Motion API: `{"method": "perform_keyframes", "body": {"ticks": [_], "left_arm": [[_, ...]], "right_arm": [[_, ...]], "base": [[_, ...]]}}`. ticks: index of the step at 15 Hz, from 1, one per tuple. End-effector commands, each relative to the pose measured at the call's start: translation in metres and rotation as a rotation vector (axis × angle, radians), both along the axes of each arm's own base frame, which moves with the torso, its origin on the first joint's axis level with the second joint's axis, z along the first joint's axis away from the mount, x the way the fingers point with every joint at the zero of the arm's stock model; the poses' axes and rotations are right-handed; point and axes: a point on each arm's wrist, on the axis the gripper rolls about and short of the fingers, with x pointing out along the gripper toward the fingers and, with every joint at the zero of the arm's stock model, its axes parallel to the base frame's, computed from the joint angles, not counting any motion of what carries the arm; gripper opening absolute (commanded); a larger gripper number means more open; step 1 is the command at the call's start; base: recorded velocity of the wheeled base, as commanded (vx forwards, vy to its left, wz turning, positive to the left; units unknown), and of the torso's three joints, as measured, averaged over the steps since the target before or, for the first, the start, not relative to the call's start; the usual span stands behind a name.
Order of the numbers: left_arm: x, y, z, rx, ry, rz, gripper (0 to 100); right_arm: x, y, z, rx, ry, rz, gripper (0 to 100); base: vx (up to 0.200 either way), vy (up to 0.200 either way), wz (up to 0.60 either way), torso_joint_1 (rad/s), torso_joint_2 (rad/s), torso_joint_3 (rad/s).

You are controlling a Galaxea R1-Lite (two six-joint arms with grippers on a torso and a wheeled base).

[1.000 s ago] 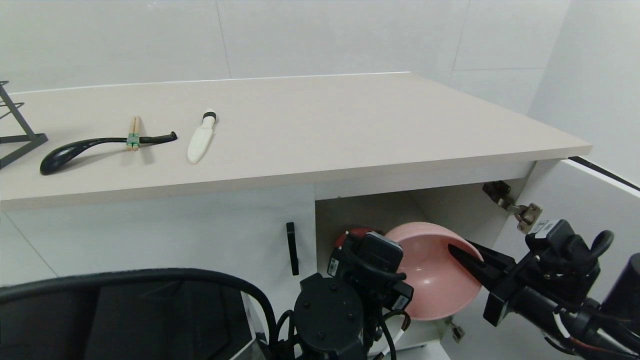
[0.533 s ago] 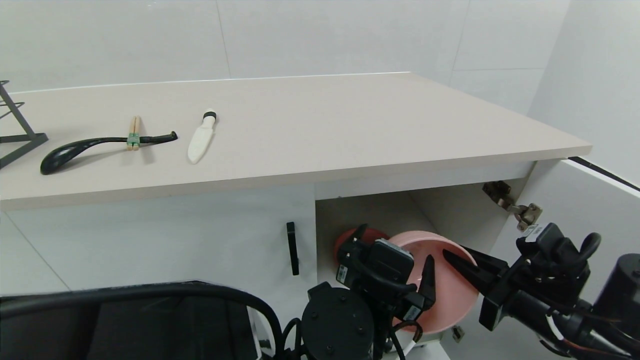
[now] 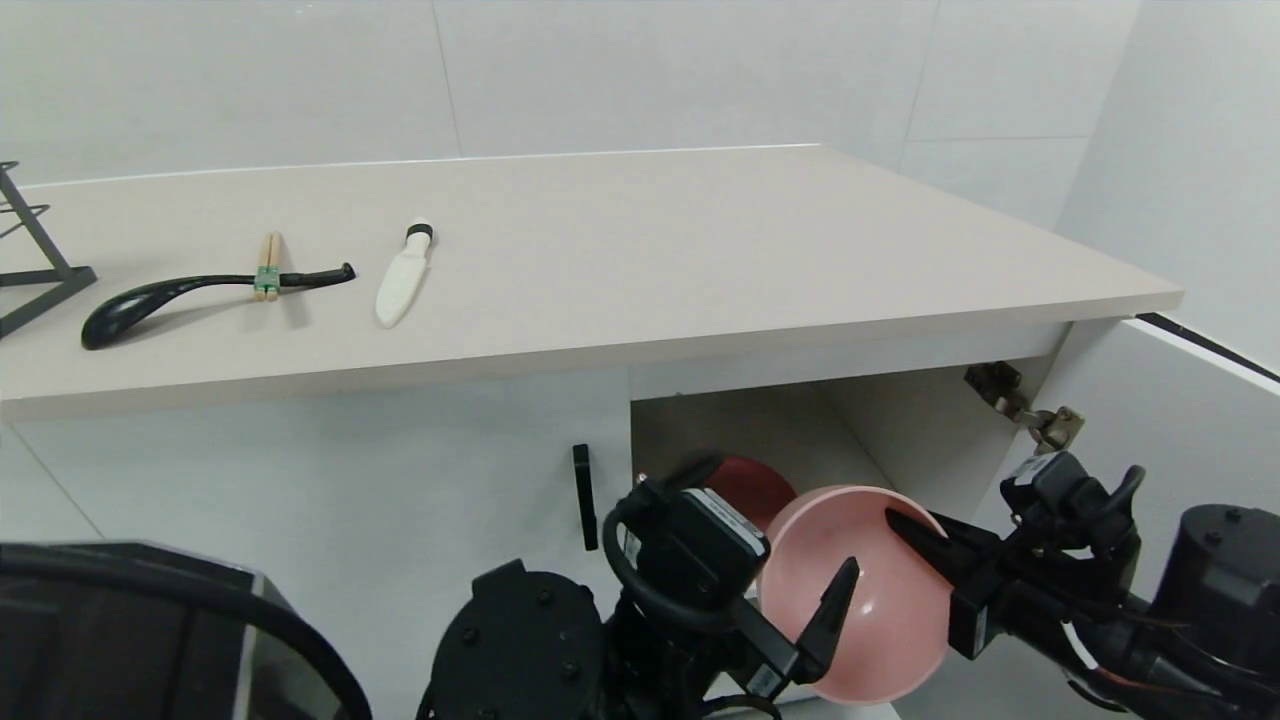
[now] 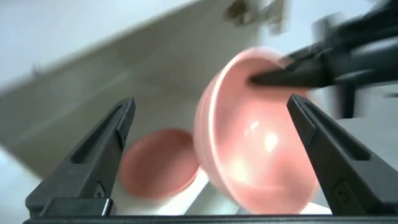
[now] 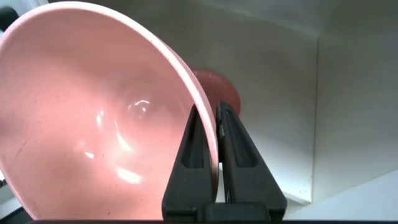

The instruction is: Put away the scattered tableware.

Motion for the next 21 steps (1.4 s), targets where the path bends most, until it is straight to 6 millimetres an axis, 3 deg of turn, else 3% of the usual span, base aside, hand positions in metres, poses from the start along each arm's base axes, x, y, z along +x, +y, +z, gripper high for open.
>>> {"method": "perform_keyframes", "body": {"ticks": [1, 5, 6, 9, 11, 13, 15, 18, 21], "left_arm": [[0.011, 0.019, 0.016, -0.015, -0.048, -0.052, 100], [0.014, 0.050, 0.004, 0.071, -0.024, -0.194, 100], [0.018, 0.068, -0.001, 0.101, -0.002, -0.243, 100], [0.007, 0.086, -0.018, 0.172, 0.073, -0.273, 100], [-0.007, 0.102, -0.012, 0.171, 0.072, -0.360, 100], [-0.011, 0.118, -0.003, 0.152, 0.054, -0.333, 100], [-0.029, 0.138, -0.004, 0.161, 0.085, -0.333, 100], [-0.026, 0.145, -0.001, 0.155, 0.064, -0.271, 100], [-0.029, 0.151, 0.010, 0.119, 0.020, -0.238, 100]], "right_arm": [[0.005, -0.002, -0.011, -0.024, 0.046, -0.021, 0], [0.006, -0.003, -0.010, -0.021, 0.046, -0.028, 0], [0.006, -0.003, -0.010, -0.019, 0.047, -0.029, 0], [0.006, -0.004, -0.010, -0.019, 0.047, -0.030, 0], [0.007, -0.005, -0.010, -0.019, 0.047, -0.036, 0], [0.006, -0.005, -0.011, -0.020, 0.048, -0.038, 0], [0.007, -0.006, -0.011, -0.020, 0.048, -0.041, 0], [0.008, -0.008, -0.010, -0.018, 0.048, -0.054, 0], [0.004, -0.010, 0.002, 0.008, -0.009, -0.051, 0]], "base": [[0.000, 0.000, 0.00, 0.000, 0.00, 0.000], [0.000, 0.000, 0.00, 0.000, 0.00, 0.000], [0.000, 0.000, 0.00, 0.000, 0.00, 0.000], [0.000, 0.000, 0.00, 0.000, 0.00, 0.000], [0.000, 0.000, 0.00, 0.000, 0.00, 0.000], [0.000, 0.000, 0.00, 0.000, 0.00, 0.000], [0.000, 0.000, 0.00, 0.000, 0.00, 0.000], [0.000, 0.000, 0.00, 0.000, 0.00, 0.000], [0.000, 0.000, 0.00, 0.000, 0.00, 0.000]]}}
